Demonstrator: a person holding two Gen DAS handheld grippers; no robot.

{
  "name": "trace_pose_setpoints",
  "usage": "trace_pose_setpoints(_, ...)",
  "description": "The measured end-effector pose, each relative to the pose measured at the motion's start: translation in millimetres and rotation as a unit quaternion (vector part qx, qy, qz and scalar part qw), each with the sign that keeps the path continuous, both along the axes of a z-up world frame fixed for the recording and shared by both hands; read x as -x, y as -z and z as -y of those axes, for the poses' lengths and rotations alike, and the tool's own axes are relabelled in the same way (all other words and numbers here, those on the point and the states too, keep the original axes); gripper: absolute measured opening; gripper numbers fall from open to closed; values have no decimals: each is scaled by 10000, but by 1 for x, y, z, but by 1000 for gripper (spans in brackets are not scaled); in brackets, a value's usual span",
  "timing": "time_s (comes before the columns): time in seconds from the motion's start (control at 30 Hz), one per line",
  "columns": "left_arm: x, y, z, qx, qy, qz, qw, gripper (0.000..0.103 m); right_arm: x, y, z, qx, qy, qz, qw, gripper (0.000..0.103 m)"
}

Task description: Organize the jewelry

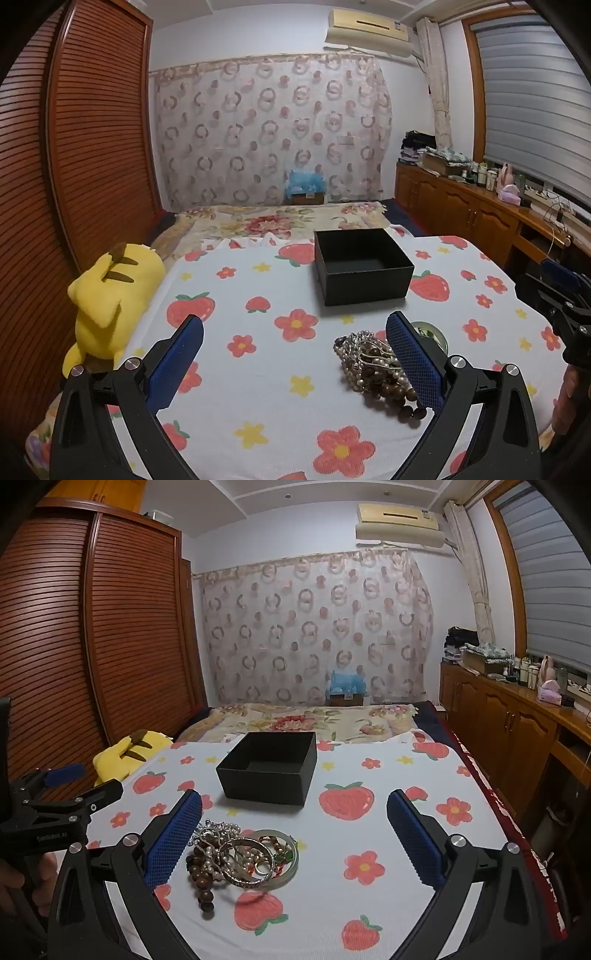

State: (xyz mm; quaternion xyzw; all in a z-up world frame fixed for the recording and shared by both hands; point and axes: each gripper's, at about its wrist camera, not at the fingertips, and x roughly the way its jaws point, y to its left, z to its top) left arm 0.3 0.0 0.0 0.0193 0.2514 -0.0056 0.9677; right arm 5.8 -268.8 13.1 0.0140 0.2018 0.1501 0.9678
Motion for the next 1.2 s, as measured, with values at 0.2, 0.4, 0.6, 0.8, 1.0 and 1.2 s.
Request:
trace_pose_setpoints(0.2,0,0,1,6,19,17,10000,96,-1,1,0,22,-3,-6,10000,101)
trace_pose_setpoints(0.4,-1,-2,-3,22,-6,49,10000,96,-1,1,0,13,-9,-12,10000,101)
trace_pose_setpoints(0.6,1,-13,-3,18,-4,77,10000,96,-1,1,-1,15,-8,-15,10000,101)
trace_pose_setpoints(0.8,5,-12,-1,24,-7,112,9999,96,0,0,0,14,-3,2,10000,101)
trace_pose_setpoints(1.0,6,-14,0,28,-10,125,9999,96,0,-1,0,16,-5,1,10000,101)
trace_pose_setpoints(1.2,6,-13,0,28,-14,130,9999,96,0,-1,-1,13,-5,4,10000,101)
